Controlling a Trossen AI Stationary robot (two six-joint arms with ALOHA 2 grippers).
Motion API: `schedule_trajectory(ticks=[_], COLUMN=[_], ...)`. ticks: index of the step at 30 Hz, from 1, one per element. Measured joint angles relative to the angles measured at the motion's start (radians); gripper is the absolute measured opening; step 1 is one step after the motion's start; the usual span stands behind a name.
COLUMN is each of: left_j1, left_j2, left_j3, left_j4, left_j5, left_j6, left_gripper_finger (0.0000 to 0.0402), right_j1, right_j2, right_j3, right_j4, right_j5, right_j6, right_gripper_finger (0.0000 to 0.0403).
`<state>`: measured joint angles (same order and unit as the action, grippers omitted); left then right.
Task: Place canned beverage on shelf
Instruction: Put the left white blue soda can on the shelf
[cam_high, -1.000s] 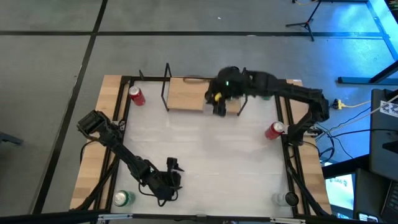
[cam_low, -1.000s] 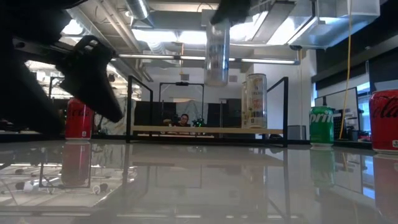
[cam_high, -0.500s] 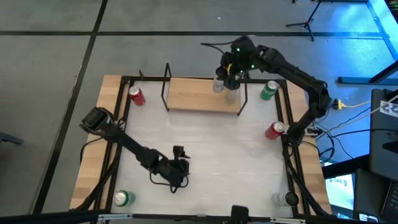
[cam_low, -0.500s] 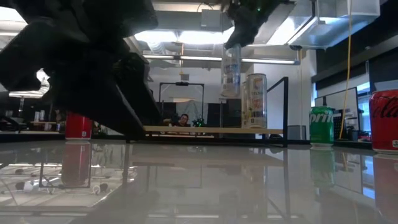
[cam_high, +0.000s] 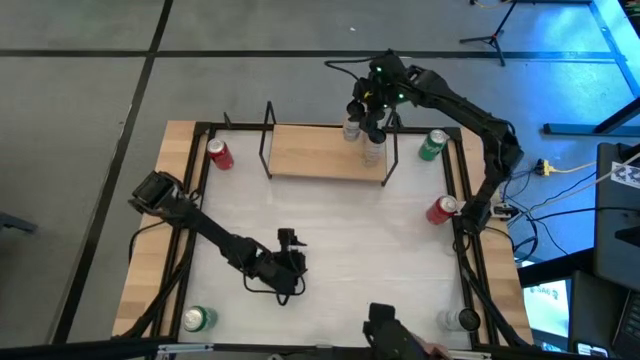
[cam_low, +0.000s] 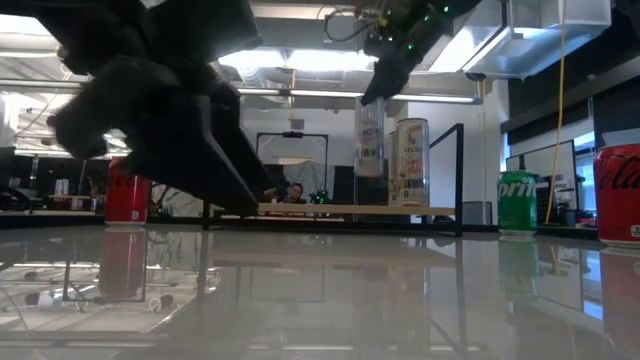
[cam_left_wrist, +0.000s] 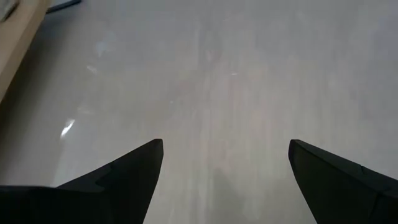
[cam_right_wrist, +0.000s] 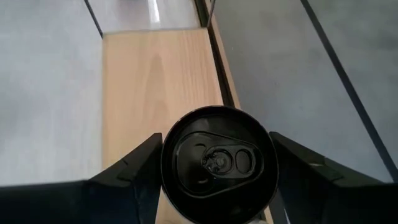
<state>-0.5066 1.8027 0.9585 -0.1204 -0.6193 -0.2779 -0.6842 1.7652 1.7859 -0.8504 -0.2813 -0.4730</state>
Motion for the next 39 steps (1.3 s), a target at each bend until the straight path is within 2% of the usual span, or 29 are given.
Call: schedule_trajectory(ticks=[7, 12, 23, 30, 39], left_j1=[0.045, 0.056, 0.045, 0.045, 0.046], left_j2=[0.000, 0.000, 0.000, 0.000, 0.000], left_j3=[0.000, 0.000, 0.000, 0.000, 0.000], left_j4=[0.001, 0.001, 0.002, 0.002, 0.002], left_j5=[0.004, 0.051, 0.053, 0.053, 0.053], left_j6=[0.000, -0.001, -0.001, 0.001, 0.001], left_gripper_finger=[0.0339, 0.0339, 0.0339, 0.0339, 0.0339], right_j1=[0.003, 0.003, 0.003, 0.003, 0.004], right_j2=[0.076, 0.115, 0.119, 0.119, 0.119], right_j3=[0.000, 0.000, 0.000, 0.000, 0.000], right_j4=[0.023, 0.005, -0.017, -0.032, -0.055], right_j5=[-0.007, -0.031, -0.025, -0.018, 0.008], right_j6=[-0.031, -0.029, -0.014, -0.020, -0.029], right_gripper_finger=[0.0238, 0.0238, 0.0239, 0.0267, 0.0278])
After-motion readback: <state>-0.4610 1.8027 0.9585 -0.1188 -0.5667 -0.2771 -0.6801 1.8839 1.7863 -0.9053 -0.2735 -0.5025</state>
